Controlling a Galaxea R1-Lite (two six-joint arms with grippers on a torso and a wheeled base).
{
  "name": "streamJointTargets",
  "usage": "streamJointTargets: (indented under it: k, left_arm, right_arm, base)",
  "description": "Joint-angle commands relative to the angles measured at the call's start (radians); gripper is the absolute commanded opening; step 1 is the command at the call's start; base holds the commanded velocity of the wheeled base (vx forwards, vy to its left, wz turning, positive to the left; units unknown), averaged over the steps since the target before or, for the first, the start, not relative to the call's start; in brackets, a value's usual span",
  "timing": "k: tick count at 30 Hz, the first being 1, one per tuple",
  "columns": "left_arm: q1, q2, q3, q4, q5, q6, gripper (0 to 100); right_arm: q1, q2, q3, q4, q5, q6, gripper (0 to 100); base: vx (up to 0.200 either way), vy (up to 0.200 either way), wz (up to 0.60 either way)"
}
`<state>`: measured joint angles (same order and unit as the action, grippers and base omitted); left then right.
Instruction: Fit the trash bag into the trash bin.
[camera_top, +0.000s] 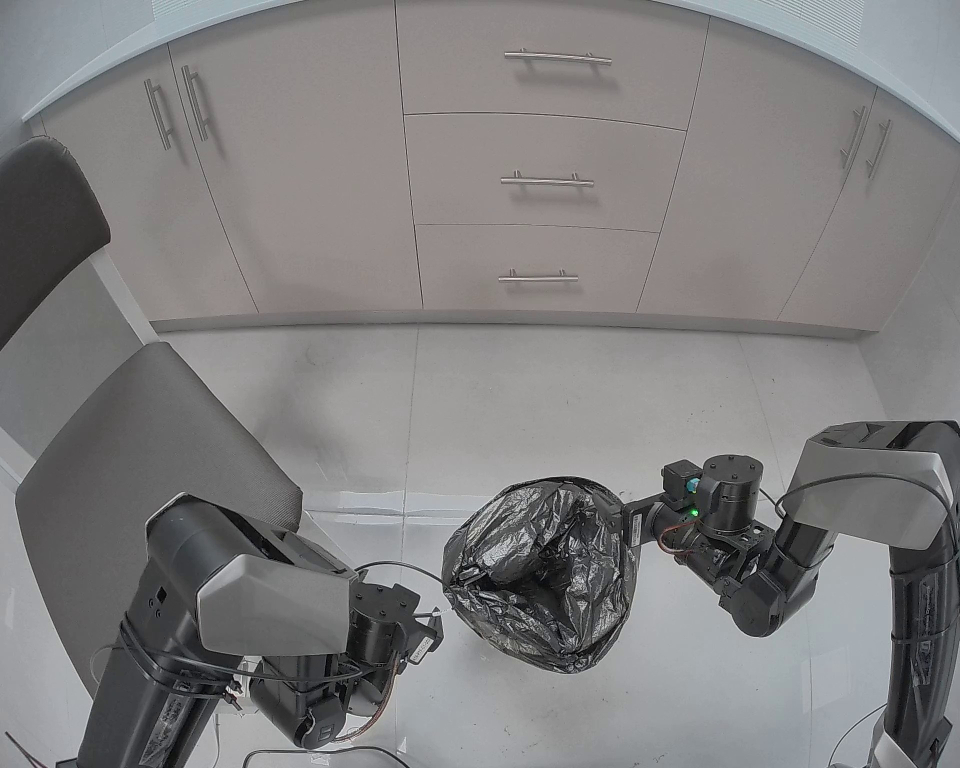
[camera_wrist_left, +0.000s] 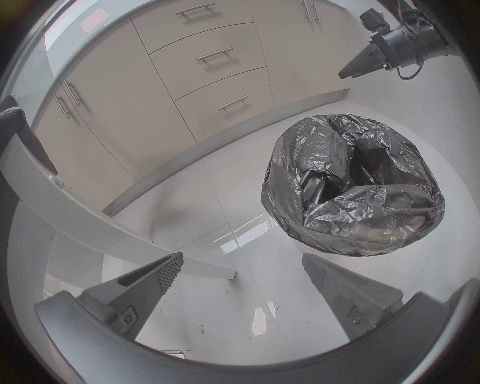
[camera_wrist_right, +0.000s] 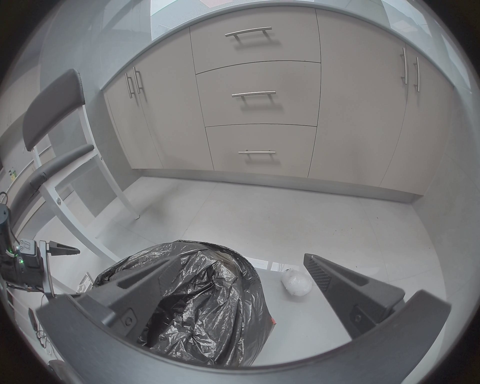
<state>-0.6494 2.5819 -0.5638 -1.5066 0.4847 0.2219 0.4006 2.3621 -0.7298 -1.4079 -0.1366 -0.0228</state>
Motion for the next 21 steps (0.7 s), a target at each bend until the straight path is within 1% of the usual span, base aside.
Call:
streamJointTargets:
  k: [1,4,5,7,8,9,10,13,17,20,21]
  left_arm:
    - [-0.007,-0.006,0.015,-0.006,0.000,-0.001,100]
    - [-0.021,-0.055,0.019,-0.024,0.000,-0.010,100]
    - [-0.044,-0.111,0.016,-0.023,-0.001,-0.016,100]
    - [-0.055,-0.128,0.015,-0.020,-0.003,-0.016,100]
    - [-0.096,-0.160,0.013,-0.020,-0.008,-0.013,100]
    - [-0.096,-0.160,0.013,-0.020,-0.008,-0.013,100]
    - [-0.125,-0.164,0.010,-0.014,-0.014,-0.010,100]
    - [-0.148,-0.160,0.002,0.000,-0.020,-0.007,100]
    - [-0.173,-0.147,-0.027,0.068,-0.072,-0.004,100]
    - [-0.177,-0.147,-0.051,0.138,-0.161,0.014,100]
    - [-0.176,-0.147,-0.057,0.152,-0.175,0.020,100]
  right_arm:
    - [0.000,0.002,0.000,0.000,0.000,0.000,100]
    - [-0.002,0.000,0.000,0.000,0.000,0.000,100]
    - [-0.003,0.000,-0.002,0.000,0.000,0.000,100]
    - [-0.002,0.000,0.000,0.000,-0.001,0.000,100]
    - [-0.002,0.002,-0.002,0.000,-0.001,0.000,100]
    - [-0.002,0.002,-0.002,0.000,-0.001,0.000,100]
    - [-0.002,0.002,0.000,0.000,0.000,0.000,100]
    - [-0.002,0.002,0.000,-0.002,0.000,0.000,100]
    - [-0.002,0.002,-0.002,-0.002,-0.001,0.000,100]
    - [-0.003,0.002,-0.002,-0.002,-0.001,0.000,100]
    - [-0.003,0.002,-0.002,-0.002,-0.001,0.000,100]
  base:
    - [0.000,0.000,0.00]
    - [0.000,0.000,0.00]
    - [0.000,0.000,0.00]
    - [0.000,0.000,0.00]
    - [0.000,0.000,0.00]
    - [0.000,0.000,0.00]
    - [0.000,0.000,0.00]
    - [0.000,0.000,0.00]
    - [0.000,0.000,0.00]
    - [0.000,0.000,0.00]
    - [0.000,0.000,0.00]
